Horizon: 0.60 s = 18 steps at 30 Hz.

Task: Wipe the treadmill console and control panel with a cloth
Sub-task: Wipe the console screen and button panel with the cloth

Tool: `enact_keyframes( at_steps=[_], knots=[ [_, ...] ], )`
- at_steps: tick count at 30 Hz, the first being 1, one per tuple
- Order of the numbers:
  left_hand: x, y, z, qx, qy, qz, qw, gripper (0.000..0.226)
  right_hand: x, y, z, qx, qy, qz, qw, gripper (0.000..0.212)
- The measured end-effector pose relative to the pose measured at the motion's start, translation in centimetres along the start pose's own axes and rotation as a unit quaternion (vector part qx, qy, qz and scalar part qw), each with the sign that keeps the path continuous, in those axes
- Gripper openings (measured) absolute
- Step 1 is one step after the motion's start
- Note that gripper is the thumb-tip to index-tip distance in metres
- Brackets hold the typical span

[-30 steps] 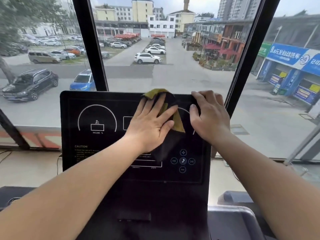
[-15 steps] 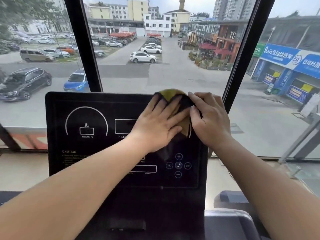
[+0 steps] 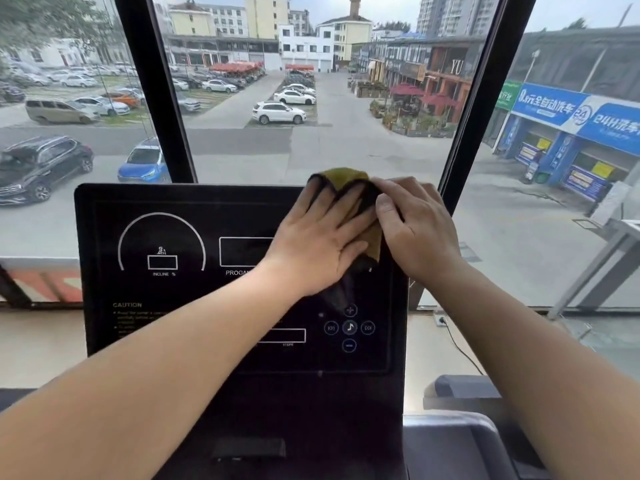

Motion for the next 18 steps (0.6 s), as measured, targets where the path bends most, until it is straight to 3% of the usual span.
enact_keyframes(
  at_steps=[4,8,12,13,16,18],
  knots=[
    [0.2,-1.1,2.2,-0.085,-0.024,-0.018,0.996,0.063,0.0,-0.5,-0.1,-0.014,-0.046,-0.018,0.999,0.052],
    [1.9,-8.4,11.2,0.065,-0.061,-0.041,0.995,0.066,-0.2,-2.3,1.5,0.013,-0.091,-0.009,0.996,0.057],
    [1.7,-7.8,10.2,0.183,-0.002,-0.023,0.983,0.061,0.1,-2.4,2.0,0.010,-0.079,-0.027,0.996,0.058],
    [1.2,-6.2,8.2,0.171,0.003,-0.001,0.985,0.059,0.1,-2.1,1.7,0.008,-0.071,-0.028,0.997,0.058],
    [0.0,-1.0,0.3,0.023,-0.010,0.019,1.000,0.058,0.3,-1.4,0.9,-0.018,-0.053,-0.034,0.998,0.055],
    [-0.3,-0.1,-1.3,-0.056,-0.021,0.008,0.998,0.060,-0.2,-0.8,0.8,-0.011,-0.035,-0.010,0.999,0.049]
  ],
)
Point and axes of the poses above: each hand's wrist, its own y-axis towards the middle knuckle, its own x-axis out of the palm, z = x × y, the point moved 9 cm from there along y, towards the middle knuckle, and after that the axes turned 13 degrees about y, right-handed, at the moved point
